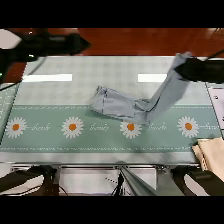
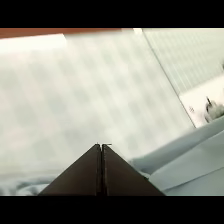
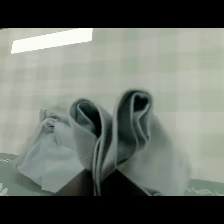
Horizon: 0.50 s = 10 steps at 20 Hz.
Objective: Fold the shirts.
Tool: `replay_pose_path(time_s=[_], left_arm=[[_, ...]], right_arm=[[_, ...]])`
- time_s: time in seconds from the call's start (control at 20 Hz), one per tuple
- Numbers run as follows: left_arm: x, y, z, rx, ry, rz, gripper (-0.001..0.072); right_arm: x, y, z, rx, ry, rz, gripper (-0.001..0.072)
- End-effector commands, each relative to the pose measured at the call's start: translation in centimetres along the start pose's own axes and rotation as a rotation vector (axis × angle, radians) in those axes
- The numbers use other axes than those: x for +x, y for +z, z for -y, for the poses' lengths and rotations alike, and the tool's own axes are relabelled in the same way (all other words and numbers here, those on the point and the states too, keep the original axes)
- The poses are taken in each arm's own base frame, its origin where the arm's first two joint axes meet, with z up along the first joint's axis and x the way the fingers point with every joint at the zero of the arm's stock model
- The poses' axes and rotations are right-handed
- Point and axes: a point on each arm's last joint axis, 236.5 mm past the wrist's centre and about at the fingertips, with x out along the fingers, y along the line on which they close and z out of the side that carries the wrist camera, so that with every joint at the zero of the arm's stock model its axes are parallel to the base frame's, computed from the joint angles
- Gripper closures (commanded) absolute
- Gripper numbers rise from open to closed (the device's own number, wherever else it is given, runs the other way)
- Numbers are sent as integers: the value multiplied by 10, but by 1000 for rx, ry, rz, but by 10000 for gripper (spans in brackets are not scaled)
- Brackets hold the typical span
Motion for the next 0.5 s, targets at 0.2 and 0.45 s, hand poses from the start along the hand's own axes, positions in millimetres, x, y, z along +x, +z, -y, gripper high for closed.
replay_pose_path(time_s=[0.2,0.45], left_arm=[[-111,26,1,67,85,68,680],[-115,10,9,58,66,3,680]], right_arm=[[156,-50,-102,-23,183,-57,677],[225,-138,-142,0,226,-206,675]])
